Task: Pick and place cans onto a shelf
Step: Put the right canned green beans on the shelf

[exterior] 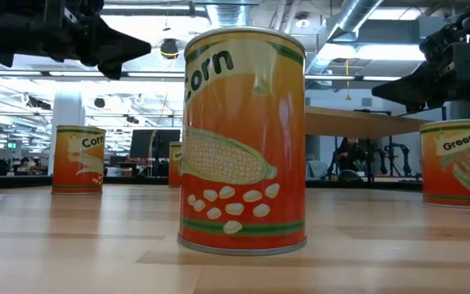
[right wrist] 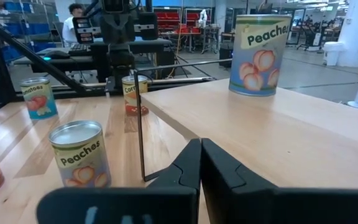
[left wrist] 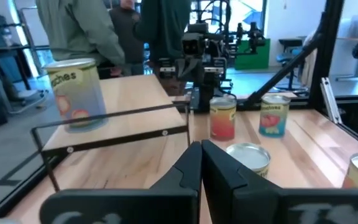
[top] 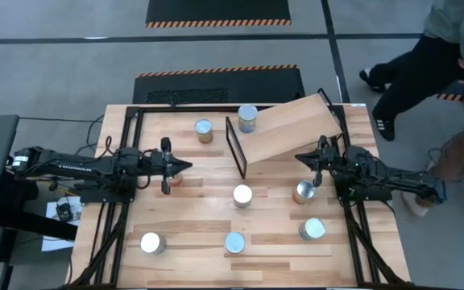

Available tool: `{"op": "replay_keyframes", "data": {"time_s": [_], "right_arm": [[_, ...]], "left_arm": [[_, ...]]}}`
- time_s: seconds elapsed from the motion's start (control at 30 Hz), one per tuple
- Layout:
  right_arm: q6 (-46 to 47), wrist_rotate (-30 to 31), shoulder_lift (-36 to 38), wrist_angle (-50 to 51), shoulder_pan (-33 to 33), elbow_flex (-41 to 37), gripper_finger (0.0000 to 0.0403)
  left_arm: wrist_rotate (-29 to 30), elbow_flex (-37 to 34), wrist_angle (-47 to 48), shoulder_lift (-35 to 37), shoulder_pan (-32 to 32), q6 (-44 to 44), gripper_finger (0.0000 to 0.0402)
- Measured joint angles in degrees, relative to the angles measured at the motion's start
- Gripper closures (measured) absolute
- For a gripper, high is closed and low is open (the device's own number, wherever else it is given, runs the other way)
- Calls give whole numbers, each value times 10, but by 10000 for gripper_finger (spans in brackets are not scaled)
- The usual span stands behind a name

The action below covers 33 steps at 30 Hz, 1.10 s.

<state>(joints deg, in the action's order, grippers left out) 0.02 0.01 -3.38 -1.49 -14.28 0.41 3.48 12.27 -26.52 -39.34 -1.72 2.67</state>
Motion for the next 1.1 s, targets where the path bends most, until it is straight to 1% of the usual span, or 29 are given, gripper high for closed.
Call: {"op": "replay_keyframes", "data": {"time_s": [0.13,0.2,0.27,0.3,0.37,0.4,0.47,0.53,0.63,0.8,0.87,0.9,0.97,1.07,1.1], "right_arm": [[4,-1,0,-14,0,0,370],[46,-3,0,-22,3,0,370],[87,-7,0,-57,6,0,370],[88,-25,0,-74,10,2,371],[88,-75,0,-69,25,13,380],[88,-87,-1,-69,39,20,388],[82,-80,-14,-77,72,35,395],[72,-42,-38,-58,113,49,394],[57,33,-89,-25,181,85,397],[59,199,-196,43,299,153,394],[60,255,-233,65,340,179,392],[60,267,-248,75,359,189,391],[58,265,-271,56,393,201,388],[55,247,-307,-48,425,205,381],[55,235,-319,-54,430,210,379]], "left_arm": [[2,0,1,0,0,-2,401],[2,0,0,0,0,-1,401],[2,0,0,-1,0,0,401],[2,0,0,-1,0,0,401],[2,0,1,-1,0,-1,401],[2,0,1,-1,0,-2,401],[2,0,2,-1,0,-2,401],[2,0,3,-1,0,-2,401],[2,0,3,-1,0,-3,401],[2,0,2,-1,0,-2,401],[4,0,2,-1,0,-2,401],[4,0,2,-1,0,-2,401],[5,0,2,-1,0,-1,401],[9,0,2,-1,0,18,401],[13,0,0,-1,0,26,401]]}}
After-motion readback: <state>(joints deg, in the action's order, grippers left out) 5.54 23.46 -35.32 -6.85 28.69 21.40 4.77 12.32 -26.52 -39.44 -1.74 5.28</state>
